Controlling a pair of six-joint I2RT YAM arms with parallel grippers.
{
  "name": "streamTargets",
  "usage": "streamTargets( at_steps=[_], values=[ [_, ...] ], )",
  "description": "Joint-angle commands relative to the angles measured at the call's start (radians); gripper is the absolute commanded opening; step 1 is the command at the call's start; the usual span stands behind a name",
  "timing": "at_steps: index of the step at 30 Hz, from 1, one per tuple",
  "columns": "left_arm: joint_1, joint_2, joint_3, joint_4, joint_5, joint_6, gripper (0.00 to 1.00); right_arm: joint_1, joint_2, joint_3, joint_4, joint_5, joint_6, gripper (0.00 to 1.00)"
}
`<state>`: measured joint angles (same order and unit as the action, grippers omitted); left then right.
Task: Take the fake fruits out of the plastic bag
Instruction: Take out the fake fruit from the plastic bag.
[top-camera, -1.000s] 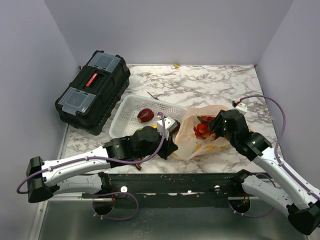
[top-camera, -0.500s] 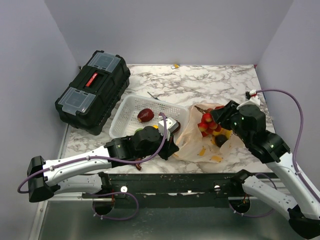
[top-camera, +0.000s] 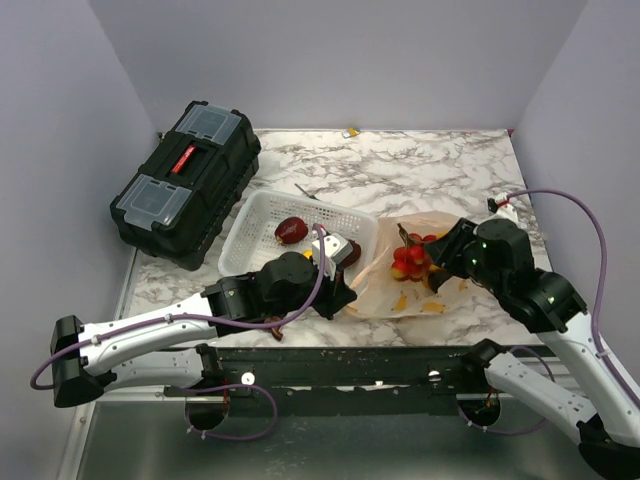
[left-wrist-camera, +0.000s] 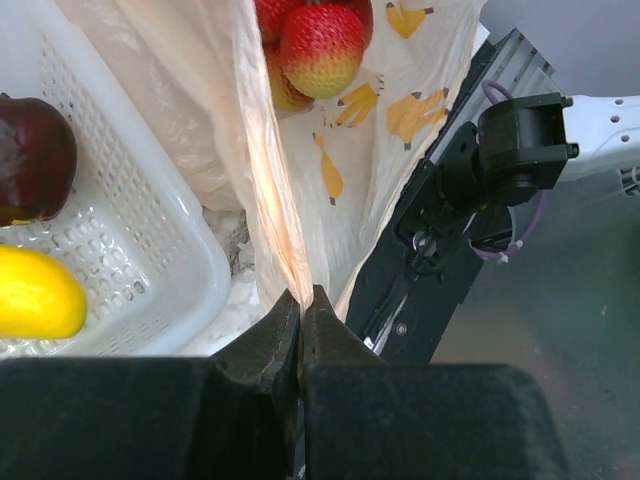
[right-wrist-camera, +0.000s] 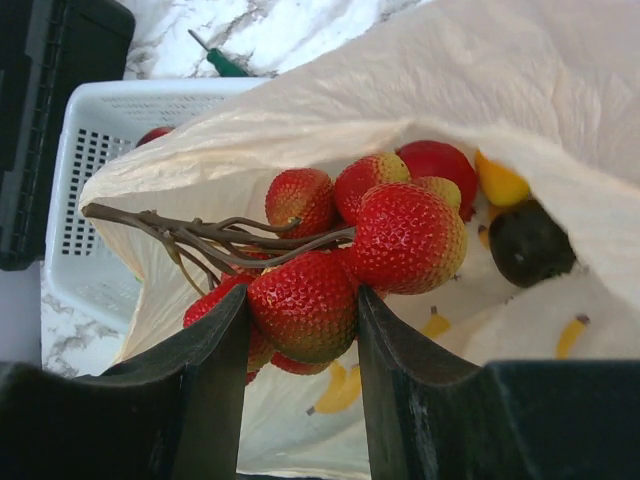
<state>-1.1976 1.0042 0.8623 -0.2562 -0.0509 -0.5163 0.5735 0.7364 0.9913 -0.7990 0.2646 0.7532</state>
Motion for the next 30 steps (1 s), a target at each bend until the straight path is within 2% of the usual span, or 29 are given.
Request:
streamTargets(
  at_steps=[1,6,12,17,21,24,30],
  values=[
    [0.005,-0.019,0.012,0.012,-0.010,0.014,0.00,-0.006,-0.062,-0.001,-0.101,-0.004,0.023,0.01],
    [0.004,-0.003,0.012,0.014,0.011,0.009,0.00,-0.006,-0.056,0.066,-0.129,-0.007,0.023,0.01],
    [0.005,0.005,0.016,0.017,0.045,0.009,0.02,-0.006,0.014,0.175,-0.076,-0.072,0.019,0.01],
    [0.004,-0.022,0.020,-0.004,0.079,0.032,0.36,-0.007,0.122,0.268,-0.017,-0.126,0.008,0.01],
    [0.005,-0.059,0.039,-0.041,0.066,0.075,0.58,-0.006,0.220,0.360,0.050,-0.175,-0.011,0.01],
    [0.005,-0.084,0.065,-0.077,0.029,0.121,0.71,-0.006,0.287,0.449,0.081,-0.208,-0.025,0.01],
    [0.007,-0.141,0.109,-0.121,-0.005,0.210,0.87,-0.006,0.374,0.573,0.128,-0.302,-0.046,0.01]
  ],
)
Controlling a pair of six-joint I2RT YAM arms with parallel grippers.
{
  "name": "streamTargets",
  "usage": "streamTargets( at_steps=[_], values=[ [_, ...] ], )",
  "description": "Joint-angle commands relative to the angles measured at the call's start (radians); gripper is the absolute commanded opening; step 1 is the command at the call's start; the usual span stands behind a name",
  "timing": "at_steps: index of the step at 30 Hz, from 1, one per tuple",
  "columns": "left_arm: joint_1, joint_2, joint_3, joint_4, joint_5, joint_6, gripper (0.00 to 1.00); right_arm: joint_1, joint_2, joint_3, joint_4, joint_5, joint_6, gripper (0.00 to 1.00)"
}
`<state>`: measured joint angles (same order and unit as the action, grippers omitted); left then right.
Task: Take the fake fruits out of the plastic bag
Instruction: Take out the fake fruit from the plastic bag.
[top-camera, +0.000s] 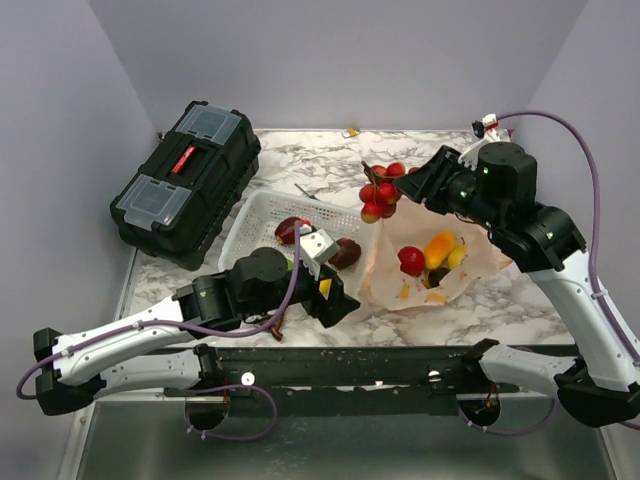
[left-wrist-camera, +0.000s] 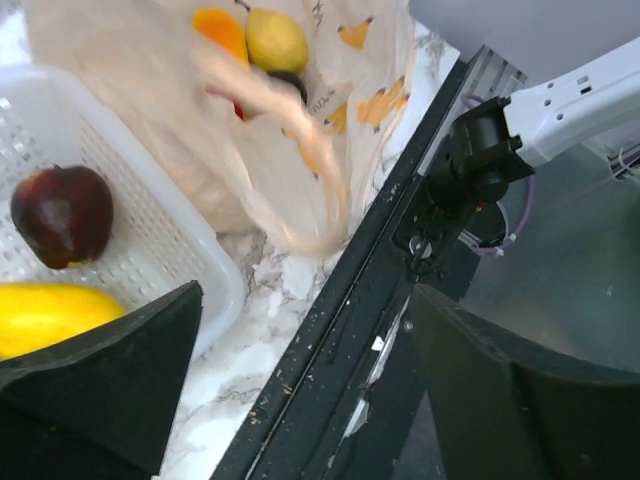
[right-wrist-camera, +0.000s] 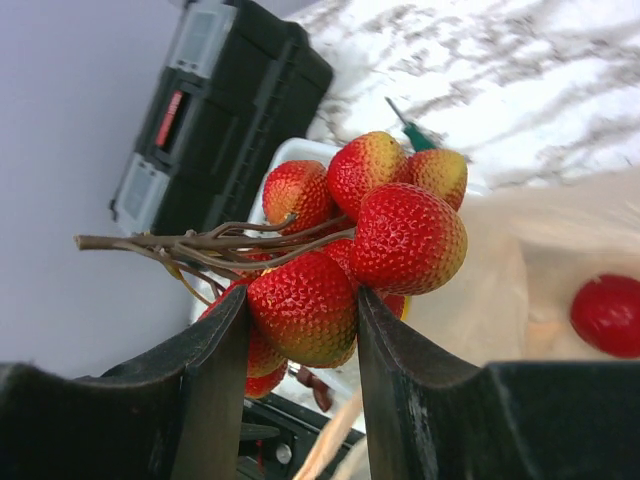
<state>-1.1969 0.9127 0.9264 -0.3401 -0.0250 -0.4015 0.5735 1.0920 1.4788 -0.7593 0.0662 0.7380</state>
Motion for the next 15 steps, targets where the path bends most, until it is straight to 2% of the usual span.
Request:
streamTargets(
  at_steps=[1,7,11,15],
  values=[
    [0.007,-0.060,0.058,-0.048,-0.056,0.110,0.88,-0.006,0.031,0.104,0.089,-0.114,-0.035,0.01],
    [0.008,-0.114,0.174,-0.114,-0.129,0.163,0.91,-0.006,0.074,0.118,0.151,-0.180,-0.022,0.01],
    [0.010,-0.159,0.208,-0.078,-0.245,0.239,0.96,-0.005,0.126,0.058,0.247,-0.272,0.023,0.01],
    [0.011,-0.167,0.225,-0.049,-0.344,0.312,0.97,0.009,0.171,-0.043,0.371,-0.297,0.083,0.01]
  ],
)
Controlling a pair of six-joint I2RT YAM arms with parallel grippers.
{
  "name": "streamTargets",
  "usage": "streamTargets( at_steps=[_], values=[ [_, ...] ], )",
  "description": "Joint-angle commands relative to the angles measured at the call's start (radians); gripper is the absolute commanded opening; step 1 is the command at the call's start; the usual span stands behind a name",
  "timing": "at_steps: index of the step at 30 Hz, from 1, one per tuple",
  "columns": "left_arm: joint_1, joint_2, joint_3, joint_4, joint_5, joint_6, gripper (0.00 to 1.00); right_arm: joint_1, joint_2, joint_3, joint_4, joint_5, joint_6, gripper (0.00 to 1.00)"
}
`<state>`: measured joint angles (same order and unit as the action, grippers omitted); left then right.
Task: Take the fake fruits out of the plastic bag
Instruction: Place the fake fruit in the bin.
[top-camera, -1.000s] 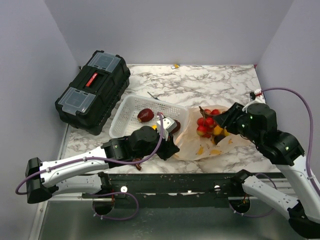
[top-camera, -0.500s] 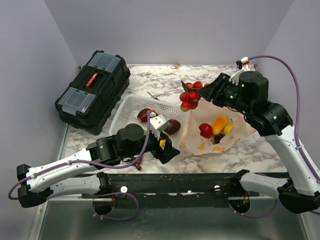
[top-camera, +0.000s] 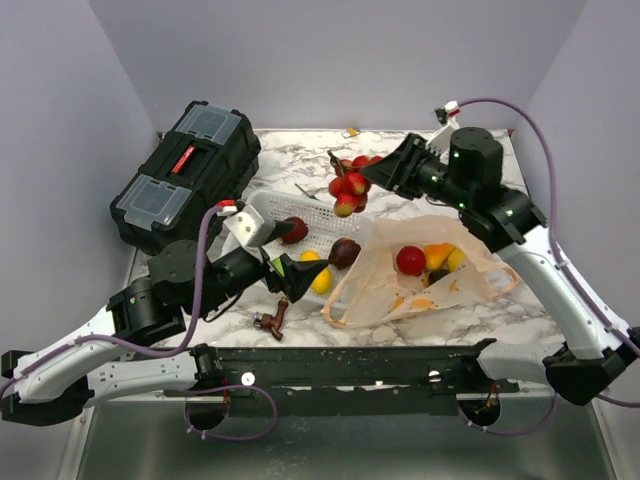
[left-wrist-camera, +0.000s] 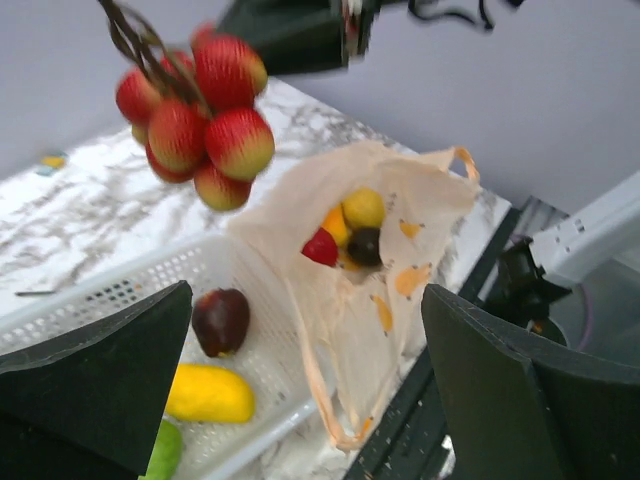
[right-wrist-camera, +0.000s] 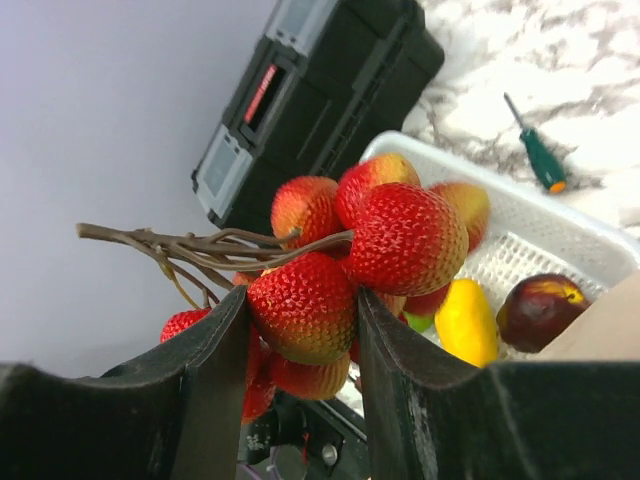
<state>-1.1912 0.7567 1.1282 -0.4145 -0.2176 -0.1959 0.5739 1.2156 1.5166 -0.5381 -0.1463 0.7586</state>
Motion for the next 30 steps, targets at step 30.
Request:
streamTargets(
  at_steps=[30],
  values=[
    [0.053,-0.149,-0.225,0.168,-0.253,0.204,0.99,0.239,0.425,-0.188,0.122,0.299,0.018,0.01]
  ],
)
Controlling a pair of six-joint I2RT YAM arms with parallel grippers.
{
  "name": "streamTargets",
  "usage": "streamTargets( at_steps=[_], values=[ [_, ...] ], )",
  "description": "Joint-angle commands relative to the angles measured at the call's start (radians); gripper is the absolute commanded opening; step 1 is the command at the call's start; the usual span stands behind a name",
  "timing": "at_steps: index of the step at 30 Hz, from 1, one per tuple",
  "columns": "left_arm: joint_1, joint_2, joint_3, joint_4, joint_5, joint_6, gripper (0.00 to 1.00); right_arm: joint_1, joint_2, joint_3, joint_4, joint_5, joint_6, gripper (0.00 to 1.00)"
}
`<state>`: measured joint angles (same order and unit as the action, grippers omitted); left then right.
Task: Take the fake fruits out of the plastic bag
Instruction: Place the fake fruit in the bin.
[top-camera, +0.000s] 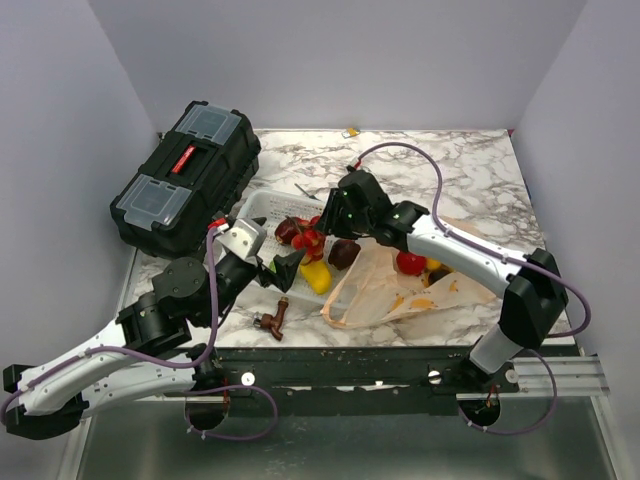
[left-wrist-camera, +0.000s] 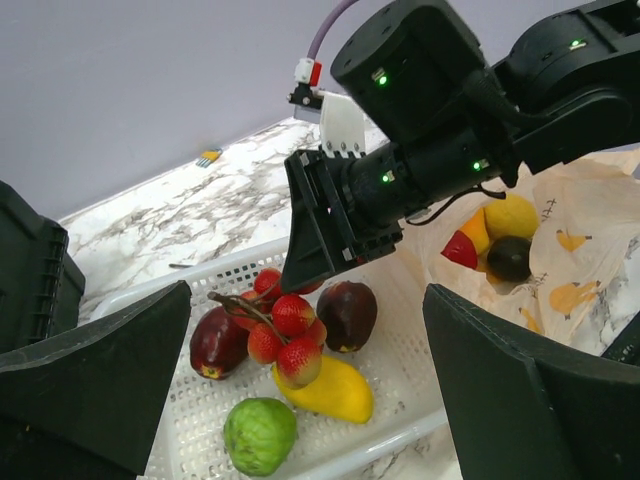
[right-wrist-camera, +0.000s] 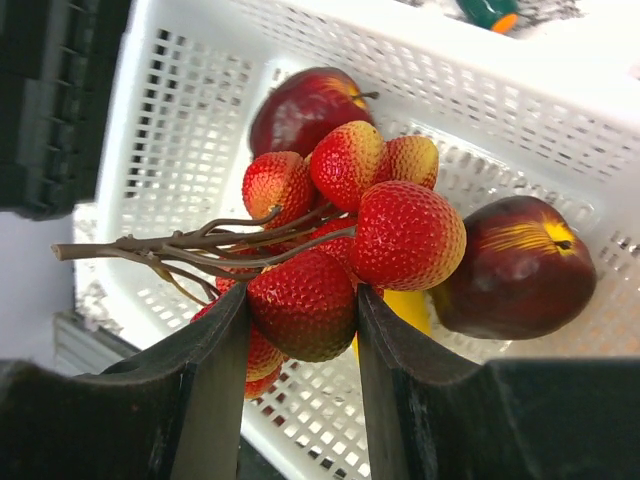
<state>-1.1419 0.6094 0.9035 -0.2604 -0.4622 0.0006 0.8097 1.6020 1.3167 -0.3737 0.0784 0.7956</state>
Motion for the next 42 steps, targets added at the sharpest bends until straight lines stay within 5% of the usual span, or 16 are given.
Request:
streamTargets(
  at_steps=[1,24,29,42],
  values=[
    [0.004,-0.004,0.001,0.013,-0.005,0.005,0.99,0.003,0.049,0.011,-0.053,0.083,-0.019,0.01],
    [0.017,0.034,0.003,0.001,0.054,-0.029,0.99,0.030,0.243,0.095,-0.067,0.089,-0.051,0.07],
    [0.019,0.057,0.008,-0.006,0.080,-0.040,0.99,0.031,0.172,0.081,-0.078,0.115,-0.063,0.41],
    [0.024,0.194,0.045,-0.050,0.210,-0.059,0.99,0.031,-0.128,0.036,-0.144,0.252,-0.084,0.64]
  ],
)
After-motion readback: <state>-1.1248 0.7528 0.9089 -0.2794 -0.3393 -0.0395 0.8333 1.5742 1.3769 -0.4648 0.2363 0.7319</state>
